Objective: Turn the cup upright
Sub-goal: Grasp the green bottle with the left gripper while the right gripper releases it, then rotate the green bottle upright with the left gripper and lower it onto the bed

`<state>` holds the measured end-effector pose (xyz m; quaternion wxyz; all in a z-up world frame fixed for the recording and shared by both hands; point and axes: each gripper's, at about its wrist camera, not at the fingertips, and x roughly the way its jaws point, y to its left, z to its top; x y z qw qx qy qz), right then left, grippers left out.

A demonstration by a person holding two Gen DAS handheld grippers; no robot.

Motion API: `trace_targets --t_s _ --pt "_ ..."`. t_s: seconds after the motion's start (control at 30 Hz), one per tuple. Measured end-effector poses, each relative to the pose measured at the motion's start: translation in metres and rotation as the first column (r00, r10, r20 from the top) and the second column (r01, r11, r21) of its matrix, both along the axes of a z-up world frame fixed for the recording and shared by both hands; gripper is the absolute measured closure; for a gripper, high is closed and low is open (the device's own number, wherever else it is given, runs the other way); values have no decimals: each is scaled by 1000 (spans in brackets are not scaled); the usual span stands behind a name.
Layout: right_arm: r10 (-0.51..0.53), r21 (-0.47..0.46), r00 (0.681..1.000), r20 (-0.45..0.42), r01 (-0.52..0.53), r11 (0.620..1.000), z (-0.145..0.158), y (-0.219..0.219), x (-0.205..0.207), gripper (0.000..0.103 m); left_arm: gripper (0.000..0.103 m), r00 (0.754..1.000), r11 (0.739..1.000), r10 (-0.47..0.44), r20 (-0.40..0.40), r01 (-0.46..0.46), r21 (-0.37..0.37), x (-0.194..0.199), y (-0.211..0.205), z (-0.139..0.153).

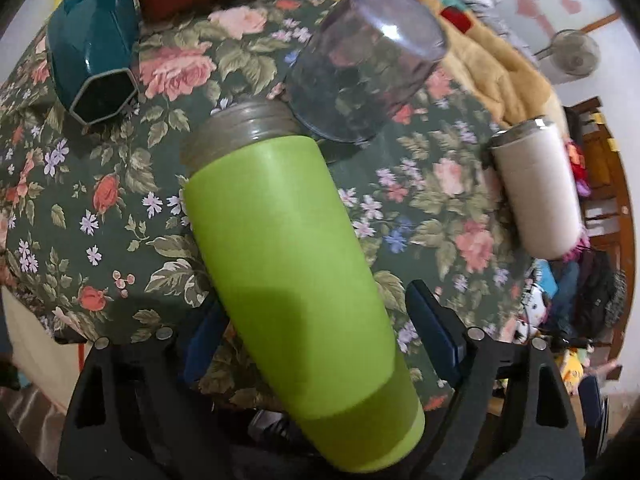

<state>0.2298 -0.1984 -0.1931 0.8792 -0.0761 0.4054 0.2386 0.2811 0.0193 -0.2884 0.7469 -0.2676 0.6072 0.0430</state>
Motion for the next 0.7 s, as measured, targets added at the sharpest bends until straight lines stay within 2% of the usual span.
trace_targets --t_s 0.07,0.17,0.23,0.43,0.53,0.7 --pt "-4 6 1000 -4 5 1000 -1 -6 -2 34 18 1000 1000 14 -4 -13 21 3 -1 0" --pt "-9 12 1000 -8 10 1000 -4 -11 -5 34 28 1000 996 19 1 -19 90 10 -6 2" --pt "-13 12 1000 -10 13 1000 -5 -14 -7 34 29 1000 994 14 23 -16 108 12 -10 3" --pt "-29 9 1000 -1 29 1000 -3 -21 -11 34 38 992 976 -89 95 68 207 7 -33 16" --pt "-38 2 999 12 38 999 1 -22 -12 34 40 981 968 -123 149 86 235 1 -41 35" --pt "-56 9 998 26 56 998 6 -26 -11 34 40 942 940 -200 268 108 324 -16 -53 77"
